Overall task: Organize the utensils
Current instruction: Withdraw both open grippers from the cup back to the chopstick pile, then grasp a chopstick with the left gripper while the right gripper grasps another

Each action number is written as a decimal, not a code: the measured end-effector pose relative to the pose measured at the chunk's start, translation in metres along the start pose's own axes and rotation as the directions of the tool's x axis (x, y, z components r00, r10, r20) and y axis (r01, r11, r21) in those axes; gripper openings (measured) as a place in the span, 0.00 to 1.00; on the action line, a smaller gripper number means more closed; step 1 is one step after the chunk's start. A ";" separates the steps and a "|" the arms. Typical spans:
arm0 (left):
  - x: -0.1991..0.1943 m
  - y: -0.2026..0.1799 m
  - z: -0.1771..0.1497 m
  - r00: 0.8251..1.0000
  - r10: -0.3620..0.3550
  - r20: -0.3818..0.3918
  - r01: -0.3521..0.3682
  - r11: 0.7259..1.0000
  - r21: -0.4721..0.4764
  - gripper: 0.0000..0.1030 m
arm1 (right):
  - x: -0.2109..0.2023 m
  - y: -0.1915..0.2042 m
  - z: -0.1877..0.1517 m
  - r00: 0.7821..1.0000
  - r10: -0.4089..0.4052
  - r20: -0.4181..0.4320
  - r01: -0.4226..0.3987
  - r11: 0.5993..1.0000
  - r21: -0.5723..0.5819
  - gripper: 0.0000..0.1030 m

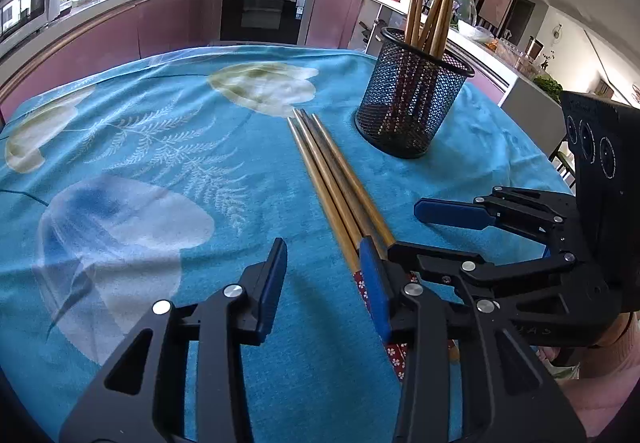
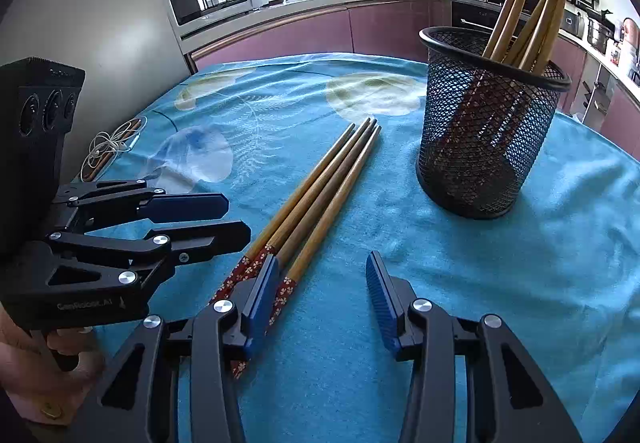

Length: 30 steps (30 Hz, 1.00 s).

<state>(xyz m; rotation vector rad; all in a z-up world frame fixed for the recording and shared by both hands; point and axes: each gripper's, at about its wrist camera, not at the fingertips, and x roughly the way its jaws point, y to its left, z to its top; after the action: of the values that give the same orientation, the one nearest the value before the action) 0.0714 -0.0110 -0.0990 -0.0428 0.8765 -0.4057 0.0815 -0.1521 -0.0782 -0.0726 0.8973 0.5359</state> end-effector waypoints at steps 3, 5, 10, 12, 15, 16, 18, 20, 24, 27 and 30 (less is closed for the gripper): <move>0.005 -0.003 0.001 1.000 0.018 -0.014 -0.018 1.000 0.016 0.36 | -0.001 -0.002 -0.001 1.000 -0.002 0.000 0.002 1.000 0.003 0.41; 0.007 -0.004 0.001 1.000 0.020 -0.020 -0.020 1.000 0.022 0.36 | -0.001 -0.003 -0.001 1.000 -0.001 0.000 0.001 1.000 0.003 0.41; 0.011 -0.008 0.002 0.999 0.047 -0.022 -0.046 0.998 0.045 0.36 | -0.001 -0.003 -0.001 1.000 0.001 0.000 -0.001 1.000 0.006 0.41; 0.011 -0.007 0.003 0.998 0.050 -0.024 -0.049 0.998 0.045 0.36 | -0.001 -0.004 -0.001 1.000 0.000 -0.001 0.000 1.000 0.005 0.41; 0.012 -0.007 0.002 0.998 0.053 -0.024 -0.052 0.998 0.045 0.36 | -0.001 -0.005 -0.001 1.000 -0.001 -0.001 0.001 1.000 0.008 0.41; 0.011 -0.007 0.002 0.998 0.053 -0.024 -0.052 0.998 0.044 0.36 | -0.001 -0.005 -0.001 1.000 -0.001 -0.001 0.001 1.000 0.008 0.41; 0.011 -0.007 0.002 0.998 0.055 -0.024 -0.054 0.998 0.041 0.34 | -0.001 -0.005 0.000 1.000 -0.004 -0.001 0.004 1.000 0.008 0.41; 0.011 -0.007 0.003 0.998 0.052 -0.025 -0.051 0.998 0.038 0.31 | 0.000 -0.006 0.000 1.000 -0.008 -0.001 0.008 1.000 0.009 0.40; 0.011 -0.005 0.005 0.998 0.046 -0.031 -0.045 0.999 0.030 0.26 | 0.000 -0.008 0.002 1.000 -0.019 -0.004 0.019 1.000 0.013 0.38; 0.014 -0.006 0.008 0.997 0.063 -0.037 -0.062 0.997 0.039 0.28 | 0.003 -0.008 0.005 1.000 -0.027 -0.006 0.027 1.000 0.009 0.38; 0.018 -0.006 0.014 0.996 0.075 -0.040 -0.073 0.996 0.045 0.28 | 0.006 -0.008 0.010 0.999 -0.034 -0.008 0.034 0.999 0.005 0.38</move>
<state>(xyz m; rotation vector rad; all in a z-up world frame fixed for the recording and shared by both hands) 0.0902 -0.0245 -0.1025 0.0384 0.9069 -0.3574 0.0961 -0.1537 -0.0778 -0.0855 0.9036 0.5023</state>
